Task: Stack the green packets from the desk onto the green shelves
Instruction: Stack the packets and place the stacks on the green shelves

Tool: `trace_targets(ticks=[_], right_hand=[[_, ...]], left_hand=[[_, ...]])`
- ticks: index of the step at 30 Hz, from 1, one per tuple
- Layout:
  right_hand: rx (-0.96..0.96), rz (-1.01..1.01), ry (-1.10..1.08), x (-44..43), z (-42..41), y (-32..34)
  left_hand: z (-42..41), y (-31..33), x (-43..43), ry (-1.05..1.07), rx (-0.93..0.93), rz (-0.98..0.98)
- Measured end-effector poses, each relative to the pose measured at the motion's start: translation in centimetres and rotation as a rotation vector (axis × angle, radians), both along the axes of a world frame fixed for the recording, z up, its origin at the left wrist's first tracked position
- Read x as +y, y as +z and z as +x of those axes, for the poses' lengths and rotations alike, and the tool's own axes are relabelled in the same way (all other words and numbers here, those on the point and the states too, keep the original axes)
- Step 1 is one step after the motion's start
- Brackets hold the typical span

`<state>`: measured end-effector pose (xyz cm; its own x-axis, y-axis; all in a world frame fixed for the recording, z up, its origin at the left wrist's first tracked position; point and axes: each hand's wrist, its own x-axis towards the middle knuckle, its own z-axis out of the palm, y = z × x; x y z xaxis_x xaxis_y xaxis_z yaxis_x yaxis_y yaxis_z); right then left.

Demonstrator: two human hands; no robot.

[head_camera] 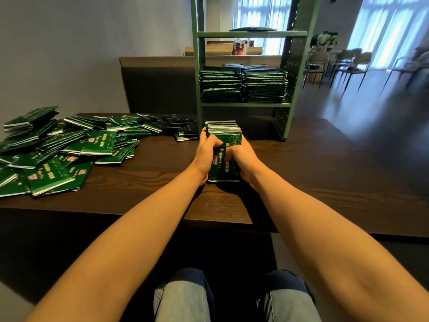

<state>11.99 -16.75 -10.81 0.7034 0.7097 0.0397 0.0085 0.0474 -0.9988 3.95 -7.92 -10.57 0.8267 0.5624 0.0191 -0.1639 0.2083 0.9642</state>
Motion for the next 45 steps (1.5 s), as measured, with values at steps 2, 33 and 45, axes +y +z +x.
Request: trace_targets(ticks=[2,33,45], right_hand=[[-0.021,0.000,0.018,-0.2,-0.2,0.0],[-0.240,-0.087,0.033,0.7,1.4,-0.5],[-0.485,-0.304,0.070,0.0,2.4,3.1]], left_hand=[[0.1,-0.2,-0.2,0.008,-0.016,0.020],[0.5,-0.6,0.2,0.150,-0.072,0.137],[0.0,1.8,1.1,0.026,0.004,-0.279]])
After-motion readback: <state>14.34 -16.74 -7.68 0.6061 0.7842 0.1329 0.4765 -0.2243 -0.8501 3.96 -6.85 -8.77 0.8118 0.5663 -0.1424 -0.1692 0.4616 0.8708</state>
